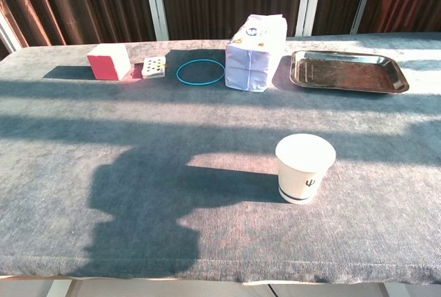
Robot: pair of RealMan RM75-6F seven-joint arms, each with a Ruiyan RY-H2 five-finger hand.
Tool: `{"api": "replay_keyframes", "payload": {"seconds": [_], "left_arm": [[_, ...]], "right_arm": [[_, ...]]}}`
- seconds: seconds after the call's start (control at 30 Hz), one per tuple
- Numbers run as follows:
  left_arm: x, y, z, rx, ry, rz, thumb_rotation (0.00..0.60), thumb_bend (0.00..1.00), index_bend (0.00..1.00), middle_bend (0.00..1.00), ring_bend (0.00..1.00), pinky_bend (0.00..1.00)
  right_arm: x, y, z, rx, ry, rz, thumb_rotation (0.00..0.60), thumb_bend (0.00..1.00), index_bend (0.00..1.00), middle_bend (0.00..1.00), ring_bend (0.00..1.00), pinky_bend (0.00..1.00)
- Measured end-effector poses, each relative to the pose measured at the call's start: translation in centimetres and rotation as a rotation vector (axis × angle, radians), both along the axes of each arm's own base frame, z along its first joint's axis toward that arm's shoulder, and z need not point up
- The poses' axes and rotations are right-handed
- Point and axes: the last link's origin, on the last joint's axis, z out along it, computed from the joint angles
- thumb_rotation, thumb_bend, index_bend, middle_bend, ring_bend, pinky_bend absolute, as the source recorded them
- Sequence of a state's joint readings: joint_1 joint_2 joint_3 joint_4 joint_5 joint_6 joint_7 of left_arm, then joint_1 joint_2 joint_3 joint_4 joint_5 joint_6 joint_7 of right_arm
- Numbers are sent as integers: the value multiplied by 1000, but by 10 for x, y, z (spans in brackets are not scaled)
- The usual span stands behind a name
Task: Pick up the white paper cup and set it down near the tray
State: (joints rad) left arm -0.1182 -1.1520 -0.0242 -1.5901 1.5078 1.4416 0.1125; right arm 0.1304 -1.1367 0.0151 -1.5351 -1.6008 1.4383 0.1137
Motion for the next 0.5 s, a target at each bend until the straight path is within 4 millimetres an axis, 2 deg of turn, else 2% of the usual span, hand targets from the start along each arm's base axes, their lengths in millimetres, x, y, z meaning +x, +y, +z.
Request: {"api": "replay_keyframes", "payload": {"seconds": [0.3,0.5], "left_arm": [[0,0,1,7,-2,20,600,417,62,53,19,364],[1,1,0,-8,-7,23,600,409,112,62,20,365]], "right_arm": [[2,-6,-8,85,-125,19,600,155,0,0,0,167],[3,-23,-24,169,-225,44,600,155,6,0,0,163]]}}
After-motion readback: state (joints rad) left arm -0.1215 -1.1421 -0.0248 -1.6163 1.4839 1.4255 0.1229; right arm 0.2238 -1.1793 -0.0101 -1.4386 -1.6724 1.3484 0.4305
